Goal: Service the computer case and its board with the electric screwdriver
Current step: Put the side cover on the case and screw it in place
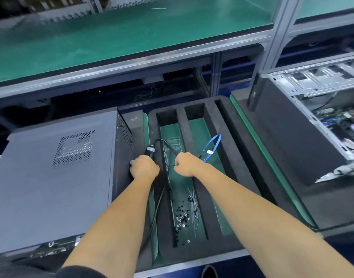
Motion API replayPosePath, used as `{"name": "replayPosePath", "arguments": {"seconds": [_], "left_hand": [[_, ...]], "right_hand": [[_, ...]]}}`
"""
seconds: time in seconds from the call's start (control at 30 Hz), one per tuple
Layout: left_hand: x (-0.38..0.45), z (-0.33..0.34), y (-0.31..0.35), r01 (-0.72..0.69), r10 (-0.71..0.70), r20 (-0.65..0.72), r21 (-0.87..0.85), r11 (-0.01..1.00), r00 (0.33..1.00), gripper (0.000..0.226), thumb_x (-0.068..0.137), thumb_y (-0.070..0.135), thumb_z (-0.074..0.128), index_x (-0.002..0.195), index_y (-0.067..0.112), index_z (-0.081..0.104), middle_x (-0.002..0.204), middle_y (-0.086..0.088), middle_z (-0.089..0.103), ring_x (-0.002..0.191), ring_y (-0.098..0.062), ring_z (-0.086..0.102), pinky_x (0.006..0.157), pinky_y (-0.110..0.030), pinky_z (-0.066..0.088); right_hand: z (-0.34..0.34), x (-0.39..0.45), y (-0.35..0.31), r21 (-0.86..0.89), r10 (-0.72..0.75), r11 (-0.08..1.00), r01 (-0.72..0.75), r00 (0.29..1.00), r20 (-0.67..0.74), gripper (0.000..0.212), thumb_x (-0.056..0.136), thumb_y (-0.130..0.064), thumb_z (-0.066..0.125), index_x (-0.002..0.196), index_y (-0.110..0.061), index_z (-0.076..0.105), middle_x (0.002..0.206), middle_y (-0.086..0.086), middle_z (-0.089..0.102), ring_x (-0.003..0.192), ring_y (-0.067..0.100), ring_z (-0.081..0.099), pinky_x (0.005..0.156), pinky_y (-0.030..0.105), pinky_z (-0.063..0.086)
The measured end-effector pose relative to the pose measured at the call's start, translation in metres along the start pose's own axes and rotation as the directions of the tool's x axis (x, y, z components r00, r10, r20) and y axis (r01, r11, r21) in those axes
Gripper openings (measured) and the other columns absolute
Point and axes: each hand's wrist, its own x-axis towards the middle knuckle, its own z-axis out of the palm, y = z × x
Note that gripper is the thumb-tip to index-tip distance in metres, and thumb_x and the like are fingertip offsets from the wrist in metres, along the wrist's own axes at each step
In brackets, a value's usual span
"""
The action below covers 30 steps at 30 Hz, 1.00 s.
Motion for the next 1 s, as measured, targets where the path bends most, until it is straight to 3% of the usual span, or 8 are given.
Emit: {"name": "replayPosePath", "arguments": {"seconds": [0.27, 0.4, 0.5, 0.6, 0.7, 0.77, 0.87, 1.0], "left_hand": [[-0.002, -0.029, 0.005, -0.341, 0.349, 0.048, -0.129, 0.931, 0.936, 0.045, 0.084, 0.037, 0.066, 0.106, 0.005, 0.043, 0.113, -0.017, 0.056, 0.098, -0.035, 0.057, 0.075, -0.038, 0.045], [-0.006, -0.072, 0.019, -0.549, 0.556, -0.024, -0.199, 0.812, 0.831, 0.036, 0.082, 0.039, 0.064, 0.087, 0.013, 0.038, 0.098, -0.013, 0.057, 0.074, -0.025, 0.050, 0.062, -0.033, 0.039], [-0.017, -0.096, 0.031, -0.574, 0.592, -0.059, -0.344, 0.744, 0.803, 0.042, 0.079, 0.046, 0.066, 0.075, 0.018, 0.036, 0.084, -0.004, 0.052, 0.064, -0.014, 0.043, 0.053, -0.030, 0.031], [-0.036, -0.105, 0.041, -0.579, 0.649, -0.048, -0.505, 0.640, 0.759, 0.050, 0.076, 0.059, 0.064, 0.089, 0.013, 0.049, 0.088, 0.000, 0.056, 0.073, -0.013, 0.050, 0.058, -0.028, 0.036], [-0.048, -0.100, 0.044, -0.595, 0.676, -0.115, -0.595, 0.540, 0.728, 0.049, 0.088, 0.056, 0.049, 0.099, 0.009, 0.059, 0.096, -0.004, 0.063, 0.083, -0.018, 0.057, 0.068, -0.032, 0.042], [-0.048, -0.090, 0.044, -0.509, 0.609, -0.085, -0.646, 0.568, 0.788, 0.045, 0.098, 0.044, 0.034, 0.096, 0.007, 0.060, 0.092, -0.005, 0.063, 0.080, -0.019, 0.057, 0.068, -0.031, 0.041], [-0.044, -0.053, 0.035, -0.217, 0.490, 0.230, -0.686, 0.694, 0.840, 0.034, 0.100, 0.023, 0.034, 0.089, 0.002, 0.058, 0.074, -0.012, 0.058, 0.058, -0.024, 0.053, 0.053, -0.025, 0.041], [-0.049, 0.004, 0.011, -0.432, 0.491, 0.357, -0.236, 0.870, 0.795, 0.023, 0.089, 0.005, 0.043, 0.071, 0.004, 0.057, 0.080, -0.019, 0.056, 0.077, -0.033, 0.051, 0.069, -0.031, 0.043]], "right_hand": [[0.004, -0.003, -0.019, 0.429, -0.024, 0.903, -0.007, 0.997, 0.067, 0.009, 0.087, -0.010, 0.065, 0.081, -0.005, 0.060, 0.080, 0.013, 0.059, 0.070, 0.023, 0.053, 0.068, 0.028, 0.047], [0.004, -0.012, -0.025, 0.748, -0.095, 0.663, -0.022, 0.989, 0.113, 0.032, 0.089, -0.017, 0.071, 0.118, -0.009, 0.060, 0.100, 0.003, 0.068, 0.086, 0.016, 0.061, 0.078, 0.027, 0.051], [0.003, -0.019, -0.040, 0.933, -0.063, 0.331, 0.140, 0.990, -0.126, 0.017, 0.093, -0.002, 0.057, 0.108, -0.006, 0.062, 0.092, 0.009, 0.070, 0.080, 0.021, 0.065, 0.076, 0.033, 0.053], [-0.002, -0.027, -0.052, 0.965, 0.150, -0.017, 0.260, 0.955, -0.255, 0.026, 0.086, -0.021, 0.050, 0.103, -0.007, 0.062, 0.088, 0.017, 0.065, 0.073, 0.027, 0.061, 0.067, 0.038, 0.050], [-0.002, -0.041, -0.038, 0.945, 0.284, -0.105, 0.311, 0.920, -0.271, 0.023, 0.090, -0.024, 0.056, 0.101, -0.006, 0.062, 0.082, 0.014, 0.058, 0.064, 0.024, 0.057, 0.055, 0.031, 0.048], [0.000, -0.053, -0.020, 0.946, 0.308, -0.151, 0.288, 0.923, -0.232, 0.028, 0.092, -0.035, 0.064, 0.085, -0.009, 0.060, 0.068, 0.008, 0.055, 0.053, 0.021, 0.053, 0.050, 0.028, 0.046], [-0.001, -0.068, -0.001, 0.946, 0.400, -0.154, 0.285, 0.893, -0.204, 0.038, 0.088, -0.044, 0.070, 0.073, -0.013, 0.053, 0.058, 0.005, 0.054, 0.045, 0.022, 0.048, 0.047, 0.026, 0.045], [0.002, -0.073, 0.016, 0.944, 0.419, -0.177, 0.277, 0.890, -0.183, 0.027, 0.091, -0.029, 0.069, 0.081, -0.014, 0.049, 0.058, 0.006, 0.051, 0.043, 0.021, 0.046, 0.046, 0.026, 0.043]]}}
